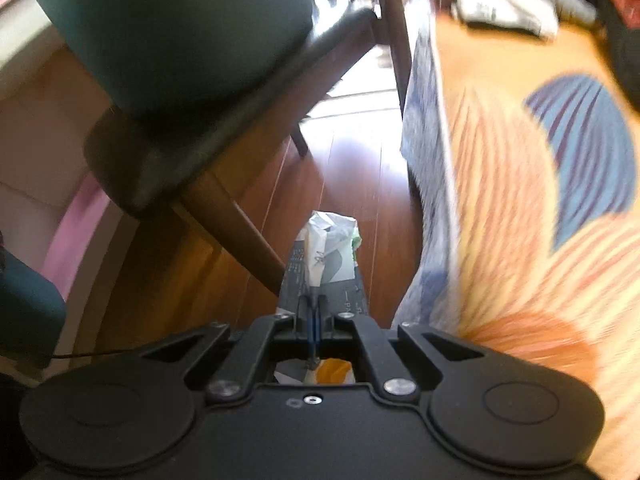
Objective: Collect trash
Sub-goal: 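Lift the sachet and snack packet up over the wastebasket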
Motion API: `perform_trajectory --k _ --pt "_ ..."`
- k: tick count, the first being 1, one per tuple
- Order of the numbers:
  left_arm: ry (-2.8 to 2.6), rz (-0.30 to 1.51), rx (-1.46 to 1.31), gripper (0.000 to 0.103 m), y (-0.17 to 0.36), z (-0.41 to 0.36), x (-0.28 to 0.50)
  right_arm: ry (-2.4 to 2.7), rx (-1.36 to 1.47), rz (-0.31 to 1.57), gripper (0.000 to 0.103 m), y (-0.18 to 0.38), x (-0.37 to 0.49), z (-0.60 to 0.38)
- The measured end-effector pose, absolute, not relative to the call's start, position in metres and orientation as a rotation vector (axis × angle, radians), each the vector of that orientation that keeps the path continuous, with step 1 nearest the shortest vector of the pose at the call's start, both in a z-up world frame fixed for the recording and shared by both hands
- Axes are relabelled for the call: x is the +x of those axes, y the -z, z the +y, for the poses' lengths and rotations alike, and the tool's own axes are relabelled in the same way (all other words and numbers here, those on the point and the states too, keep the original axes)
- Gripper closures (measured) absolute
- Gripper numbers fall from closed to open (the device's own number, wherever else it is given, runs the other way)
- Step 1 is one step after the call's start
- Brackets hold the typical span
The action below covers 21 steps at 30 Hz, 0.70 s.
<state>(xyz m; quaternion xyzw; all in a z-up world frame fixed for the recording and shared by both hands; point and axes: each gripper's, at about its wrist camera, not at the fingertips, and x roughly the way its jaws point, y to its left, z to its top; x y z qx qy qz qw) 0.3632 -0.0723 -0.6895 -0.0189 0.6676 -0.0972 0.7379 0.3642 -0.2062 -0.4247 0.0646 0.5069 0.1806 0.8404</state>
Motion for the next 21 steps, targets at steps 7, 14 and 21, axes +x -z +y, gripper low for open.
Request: perform_trajectory --k 7,14,21 --pt "0.173 1.353 -0.13 0.082 0.516 -0.069 0.382 -0.367 0.121 1.017 0.102 0.304 0.354 -0.221" --pt "0.161 1.246 -0.18 0.082 0.34 -0.059 0.393 -0.382 0.068 0.909 0.102 0.174 0.354 -0.22" --pt "0.206 1.15 -0.114 0.082 0.199 -0.055 0.391 -0.442 0.055 0.794 0.102 0.068 0.374 -0.208"
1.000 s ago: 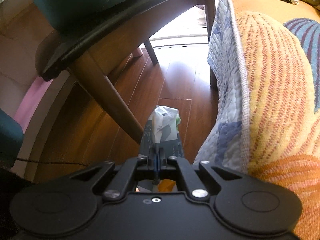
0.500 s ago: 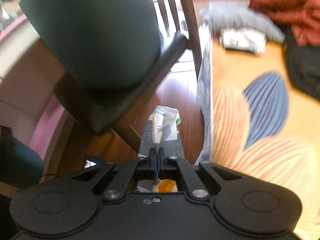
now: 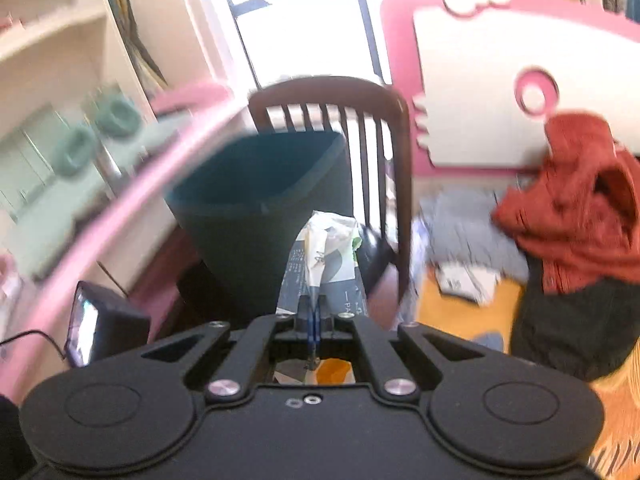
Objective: Collect trash
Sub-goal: 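Lift the sachet and snack packet up over the wastebasket, then open both tools to drop the sachet and packet into the wastebasket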
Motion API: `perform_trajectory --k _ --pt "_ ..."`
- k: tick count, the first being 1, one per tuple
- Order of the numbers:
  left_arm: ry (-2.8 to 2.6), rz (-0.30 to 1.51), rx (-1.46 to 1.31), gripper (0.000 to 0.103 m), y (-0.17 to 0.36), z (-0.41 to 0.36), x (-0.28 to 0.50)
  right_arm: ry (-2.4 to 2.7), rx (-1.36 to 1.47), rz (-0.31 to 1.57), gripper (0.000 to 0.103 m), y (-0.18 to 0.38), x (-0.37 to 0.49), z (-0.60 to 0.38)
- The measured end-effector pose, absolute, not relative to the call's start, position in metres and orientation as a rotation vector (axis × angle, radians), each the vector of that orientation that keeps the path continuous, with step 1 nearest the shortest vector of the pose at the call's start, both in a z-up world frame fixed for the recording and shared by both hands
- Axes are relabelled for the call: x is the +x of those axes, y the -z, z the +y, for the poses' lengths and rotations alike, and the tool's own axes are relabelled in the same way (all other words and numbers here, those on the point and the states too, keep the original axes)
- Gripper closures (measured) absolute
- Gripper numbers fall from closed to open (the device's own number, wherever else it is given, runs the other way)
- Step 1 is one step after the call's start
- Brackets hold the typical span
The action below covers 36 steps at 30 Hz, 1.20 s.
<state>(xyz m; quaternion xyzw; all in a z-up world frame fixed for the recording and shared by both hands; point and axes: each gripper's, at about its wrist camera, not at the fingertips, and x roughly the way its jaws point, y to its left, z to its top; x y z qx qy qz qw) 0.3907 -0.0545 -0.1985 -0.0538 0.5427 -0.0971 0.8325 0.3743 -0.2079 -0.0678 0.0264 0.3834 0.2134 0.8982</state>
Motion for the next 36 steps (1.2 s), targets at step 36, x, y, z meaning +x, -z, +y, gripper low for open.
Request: perform_trajectory --k 36 --pt "-0.031 1.196 -0.069 0.081 0.146 0.032 0.595 -0.482 -0.165 0.968 0.086 0.124 0.536 -0.089"
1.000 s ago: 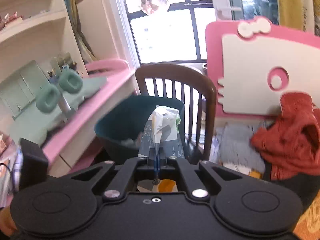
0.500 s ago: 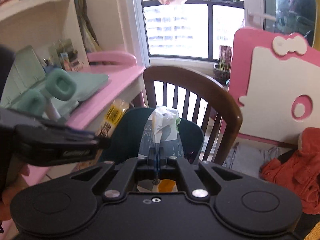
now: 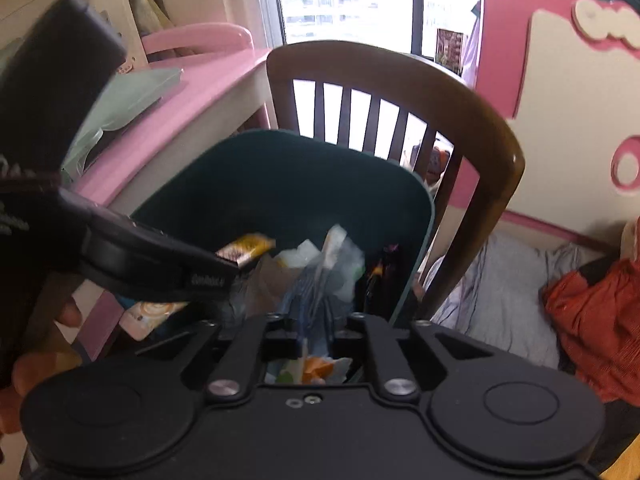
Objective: Collect trash
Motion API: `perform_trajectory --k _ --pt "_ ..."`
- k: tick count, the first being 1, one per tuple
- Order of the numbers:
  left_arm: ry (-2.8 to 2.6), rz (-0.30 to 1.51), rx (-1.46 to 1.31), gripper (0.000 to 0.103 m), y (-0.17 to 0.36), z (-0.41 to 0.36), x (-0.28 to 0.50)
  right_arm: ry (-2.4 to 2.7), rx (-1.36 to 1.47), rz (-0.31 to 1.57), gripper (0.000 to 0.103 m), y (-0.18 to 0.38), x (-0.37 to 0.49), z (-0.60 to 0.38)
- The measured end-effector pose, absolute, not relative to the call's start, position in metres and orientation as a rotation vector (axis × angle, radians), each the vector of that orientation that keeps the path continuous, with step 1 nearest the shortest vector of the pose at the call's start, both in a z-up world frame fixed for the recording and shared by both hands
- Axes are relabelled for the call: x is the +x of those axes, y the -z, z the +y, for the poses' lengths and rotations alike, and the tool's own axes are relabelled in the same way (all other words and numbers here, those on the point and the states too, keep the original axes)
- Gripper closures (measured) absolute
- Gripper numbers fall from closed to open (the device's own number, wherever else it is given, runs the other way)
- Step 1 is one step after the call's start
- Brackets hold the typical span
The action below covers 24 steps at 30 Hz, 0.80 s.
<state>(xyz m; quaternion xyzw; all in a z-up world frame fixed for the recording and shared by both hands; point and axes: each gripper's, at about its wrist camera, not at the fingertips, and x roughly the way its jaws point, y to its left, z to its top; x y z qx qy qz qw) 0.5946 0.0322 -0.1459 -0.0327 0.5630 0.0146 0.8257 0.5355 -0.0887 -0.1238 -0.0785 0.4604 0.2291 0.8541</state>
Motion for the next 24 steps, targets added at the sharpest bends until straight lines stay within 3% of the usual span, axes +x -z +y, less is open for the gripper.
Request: perform_trajectory --k 10,13,15,16,24 --pt "0.019 1.16 -0.116 0.08 0.133 0.034 0.566 -0.502 -0.134 0.941 0.078 0.103 0.511 -0.094" --pt "0.035 1.12 -0.112 0.069 0.117 0.036 0.553 -0.506 -0.12 0.919 0.075 0.09 0.5 -0.097" --pt "0.044 1.082 -0.11 0.048 0.105 0.038 0.54 -0.501 -0.124 0.898 0.074 0.079 0.49 -0.097" --pt "0.041 1.061 -0.105 0.045 0.099 0.039 0.534 -0.5 -0.124 0.892 0.072 0.075 0.486 -0.097" --pt "0.065 0.976 -0.128 0.041 0.047 0.054 0.486 -0.506 -0.102 0.83 0.063 0.033 0.451 -0.105"
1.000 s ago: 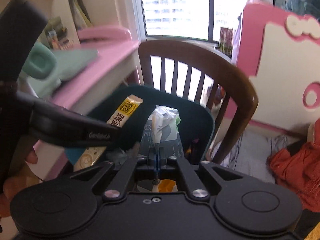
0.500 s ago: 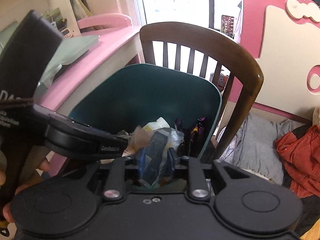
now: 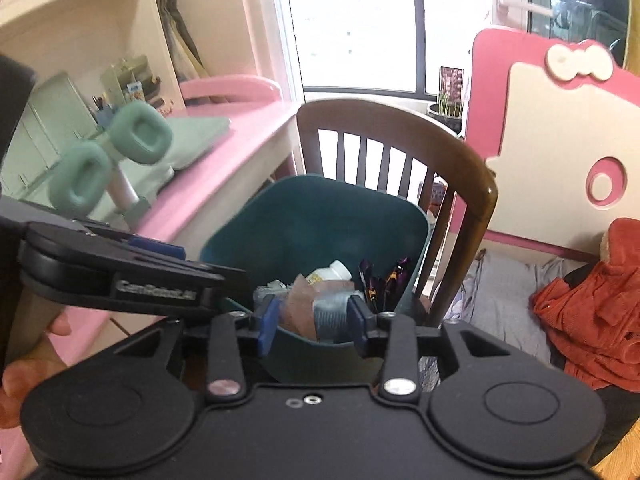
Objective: Collect trash
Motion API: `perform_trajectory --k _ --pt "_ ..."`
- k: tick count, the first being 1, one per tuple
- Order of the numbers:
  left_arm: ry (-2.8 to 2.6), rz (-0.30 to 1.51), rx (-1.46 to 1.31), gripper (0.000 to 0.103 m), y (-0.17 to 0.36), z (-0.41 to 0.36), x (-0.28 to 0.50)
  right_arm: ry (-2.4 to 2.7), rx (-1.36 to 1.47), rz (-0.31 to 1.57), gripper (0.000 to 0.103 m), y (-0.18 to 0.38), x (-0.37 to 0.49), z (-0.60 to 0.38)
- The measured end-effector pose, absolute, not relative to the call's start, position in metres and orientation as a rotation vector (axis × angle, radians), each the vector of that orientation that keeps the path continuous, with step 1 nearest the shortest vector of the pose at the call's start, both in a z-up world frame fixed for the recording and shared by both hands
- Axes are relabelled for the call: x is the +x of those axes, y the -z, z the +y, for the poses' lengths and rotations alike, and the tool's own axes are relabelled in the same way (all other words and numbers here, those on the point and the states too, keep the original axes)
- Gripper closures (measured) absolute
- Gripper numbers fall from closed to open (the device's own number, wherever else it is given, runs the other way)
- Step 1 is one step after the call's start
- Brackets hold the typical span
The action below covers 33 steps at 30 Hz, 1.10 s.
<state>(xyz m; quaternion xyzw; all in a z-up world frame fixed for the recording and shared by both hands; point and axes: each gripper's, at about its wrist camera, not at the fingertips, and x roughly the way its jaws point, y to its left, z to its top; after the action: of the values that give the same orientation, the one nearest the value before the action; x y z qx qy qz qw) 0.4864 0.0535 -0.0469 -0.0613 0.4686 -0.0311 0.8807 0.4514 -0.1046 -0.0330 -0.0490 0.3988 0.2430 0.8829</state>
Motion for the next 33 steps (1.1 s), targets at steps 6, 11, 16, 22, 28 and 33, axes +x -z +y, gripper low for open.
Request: perform_trajectory --k 6,11,16,22,28,33 --pt "0.059 0.909 -0.13 0.036 0.012 0.063 0.45 -0.516 -0.053 0.783 0.053 0.001 0.421 -0.112" --pt "0.052 0.864 -0.139 0.036 -0.011 0.072 0.42 -0.524 -0.018 0.741 0.047 -0.021 0.395 -0.116" --pt "0.057 0.829 -0.138 0.036 -0.029 0.077 0.396 -0.539 -0.01 0.696 0.037 -0.041 0.372 -0.117" --pt "0.09 0.791 -0.155 0.028 -0.045 0.08 0.367 -0.547 -0.014 0.638 0.022 -0.063 0.348 -0.118" --pt "0.087 0.771 -0.167 0.021 -0.052 0.081 0.338 -0.547 -0.01 0.605 0.012 -0.073 0.328 -0.123" --pt "0.077 0.767 -0.191 0.018 -0.054 0.087 0.324 -0.535 0.014 0.598 0.0 -0.077 0.318 -0.129"
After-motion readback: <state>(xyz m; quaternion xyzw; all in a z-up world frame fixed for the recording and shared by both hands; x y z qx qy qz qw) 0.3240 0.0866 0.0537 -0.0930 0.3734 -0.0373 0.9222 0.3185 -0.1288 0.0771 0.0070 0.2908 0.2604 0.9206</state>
